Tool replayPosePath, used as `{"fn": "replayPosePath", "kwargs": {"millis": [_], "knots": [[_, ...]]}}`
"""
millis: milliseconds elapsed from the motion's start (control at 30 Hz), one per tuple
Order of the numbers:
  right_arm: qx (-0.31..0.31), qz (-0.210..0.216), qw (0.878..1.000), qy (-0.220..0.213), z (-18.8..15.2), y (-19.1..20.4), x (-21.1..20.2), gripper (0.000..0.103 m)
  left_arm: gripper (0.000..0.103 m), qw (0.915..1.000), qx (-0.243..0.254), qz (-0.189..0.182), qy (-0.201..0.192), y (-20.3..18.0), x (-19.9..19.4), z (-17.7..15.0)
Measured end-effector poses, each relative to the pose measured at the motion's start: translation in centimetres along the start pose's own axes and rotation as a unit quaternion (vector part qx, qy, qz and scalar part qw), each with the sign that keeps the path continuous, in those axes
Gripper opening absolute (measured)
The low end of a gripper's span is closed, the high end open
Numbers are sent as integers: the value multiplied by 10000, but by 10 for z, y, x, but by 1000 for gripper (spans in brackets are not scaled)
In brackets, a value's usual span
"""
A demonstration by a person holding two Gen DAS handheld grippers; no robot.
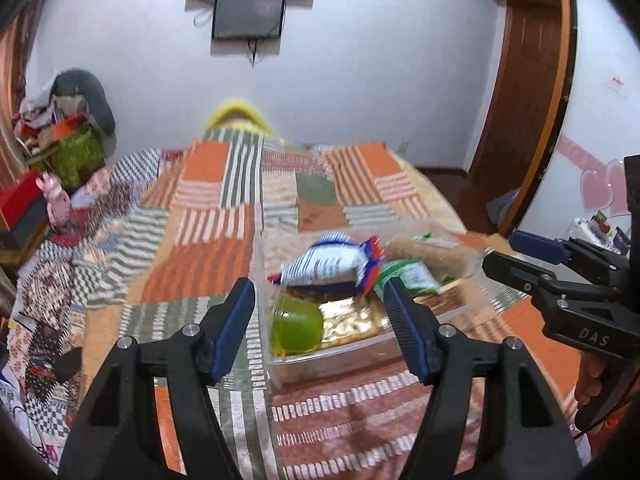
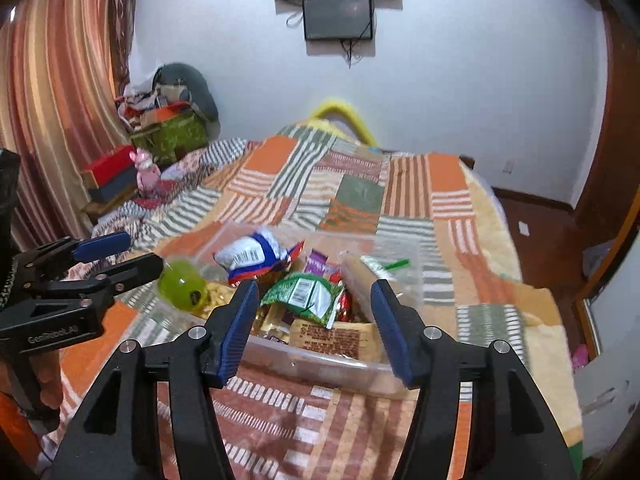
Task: Organize snacks
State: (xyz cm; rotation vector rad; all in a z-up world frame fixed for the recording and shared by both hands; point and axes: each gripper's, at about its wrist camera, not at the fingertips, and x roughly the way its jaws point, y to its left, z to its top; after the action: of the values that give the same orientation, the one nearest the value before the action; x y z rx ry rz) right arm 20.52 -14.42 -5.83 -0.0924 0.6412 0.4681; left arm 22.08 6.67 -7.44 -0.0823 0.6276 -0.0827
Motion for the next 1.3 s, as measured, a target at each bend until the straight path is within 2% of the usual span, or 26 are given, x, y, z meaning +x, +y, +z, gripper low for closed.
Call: {"fn": "replayPosePath", "kwargs": {"millis": [267, 400, 567, 733, 867, 1300], "knots": [[2, -46, 9971, -764, 7, 5, -76, 60, 69, 9953, 111, 41, -965, -29, -90, 11], [50, 12, 9929, -1192, 4, 9, -114, 65, 75, 9897, 165, 135, -1416, -43, -128, 10], [117, 77, 9891, -1467, -1, 13, -137, 70, 86, 9842, 147, 162, -1756, -54, -157, 6], [95, 46, 9866, -1625, -9, 20, -146, 88, 98, 9813, 183, 225, -1905, -62, -170, -2], [127, -71, 9844, -1756, -14, 22, -150, 103, 102, 9808, 154, 216, -1931, -64, -174, -7], [172, -177, 9829, -1823, -21, 23, -154, 103, 103, 9812, 144, 233, -1909, -66, -173, -14]]}}
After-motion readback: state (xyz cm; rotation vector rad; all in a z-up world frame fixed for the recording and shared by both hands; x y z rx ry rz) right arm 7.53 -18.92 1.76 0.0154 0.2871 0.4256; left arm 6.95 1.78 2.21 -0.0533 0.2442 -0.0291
